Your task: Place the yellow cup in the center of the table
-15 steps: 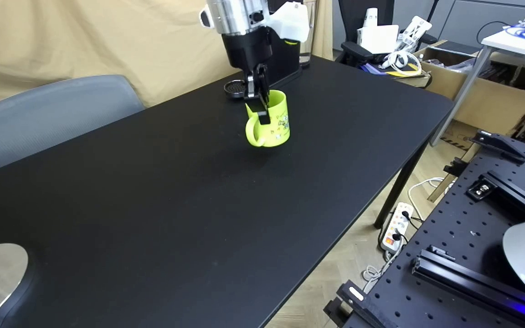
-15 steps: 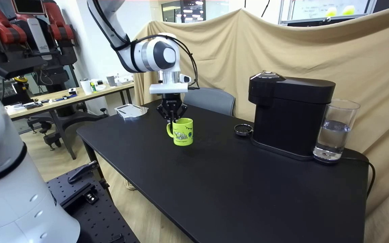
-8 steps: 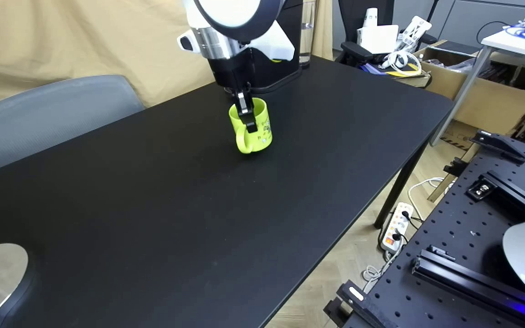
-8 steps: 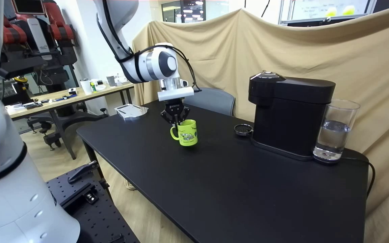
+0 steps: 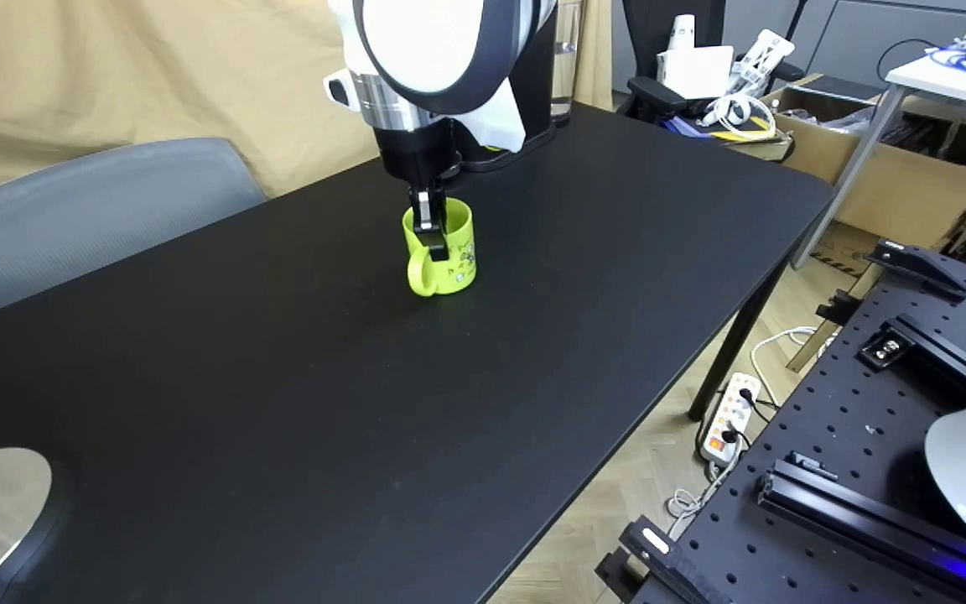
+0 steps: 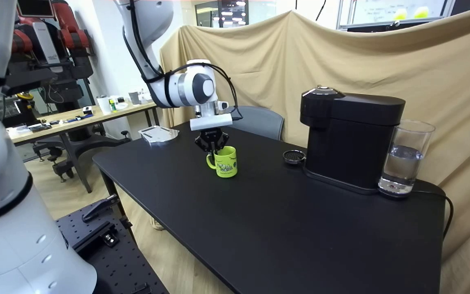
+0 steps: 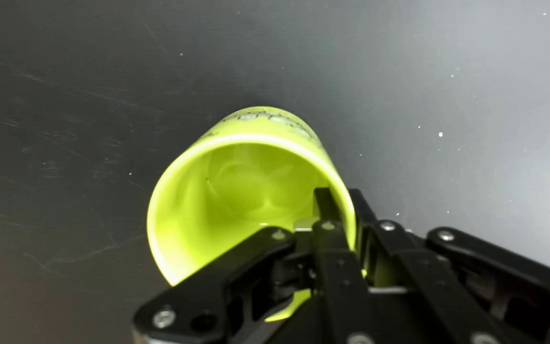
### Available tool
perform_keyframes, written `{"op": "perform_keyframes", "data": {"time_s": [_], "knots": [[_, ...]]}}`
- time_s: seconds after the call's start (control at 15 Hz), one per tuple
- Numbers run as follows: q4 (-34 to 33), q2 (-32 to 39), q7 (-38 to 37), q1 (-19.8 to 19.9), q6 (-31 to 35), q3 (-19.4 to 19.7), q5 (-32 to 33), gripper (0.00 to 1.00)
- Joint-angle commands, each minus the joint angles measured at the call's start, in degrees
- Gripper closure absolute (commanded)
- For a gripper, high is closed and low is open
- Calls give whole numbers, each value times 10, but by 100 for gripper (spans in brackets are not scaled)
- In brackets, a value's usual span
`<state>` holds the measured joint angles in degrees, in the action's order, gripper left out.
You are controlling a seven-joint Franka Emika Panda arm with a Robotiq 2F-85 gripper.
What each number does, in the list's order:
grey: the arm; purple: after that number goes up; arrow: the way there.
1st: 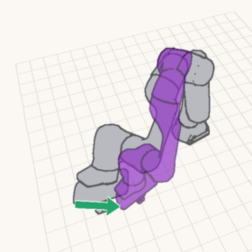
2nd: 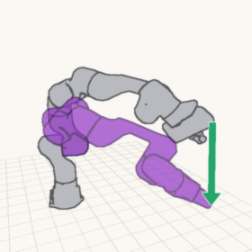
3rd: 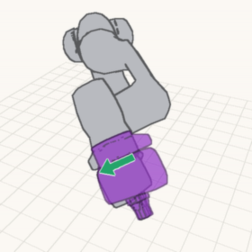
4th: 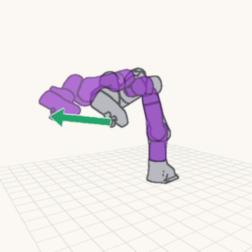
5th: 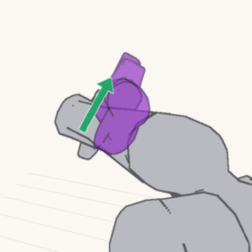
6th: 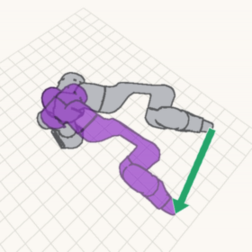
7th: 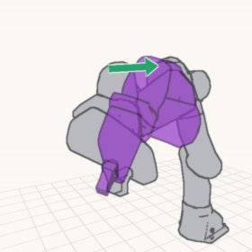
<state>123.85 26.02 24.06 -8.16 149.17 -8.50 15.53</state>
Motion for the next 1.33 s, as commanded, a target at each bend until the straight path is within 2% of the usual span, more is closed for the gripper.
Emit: {"op": "perform_keyframes", "data": {"time_s": [0.0, 0.13, 0.2, 0.33, 0.87, 1.0, 1.27], "knots": [[-8, 1, -16, 9, -6, -4, -15, 98], [-8, 1, -17, 10, -6, -4, -22, 98], [-8, 1, -17, 11, -6, -4, -26, 70], [-9, 0, -20, 11, -8, -4, -30, 60], [0, -31, -30, 11, -31, -10, -54, 4], [2, -45, -47, 8, -52, -8, -62, 0], [9, -82, -87, 3, -116, -6, -70, 0]]}}
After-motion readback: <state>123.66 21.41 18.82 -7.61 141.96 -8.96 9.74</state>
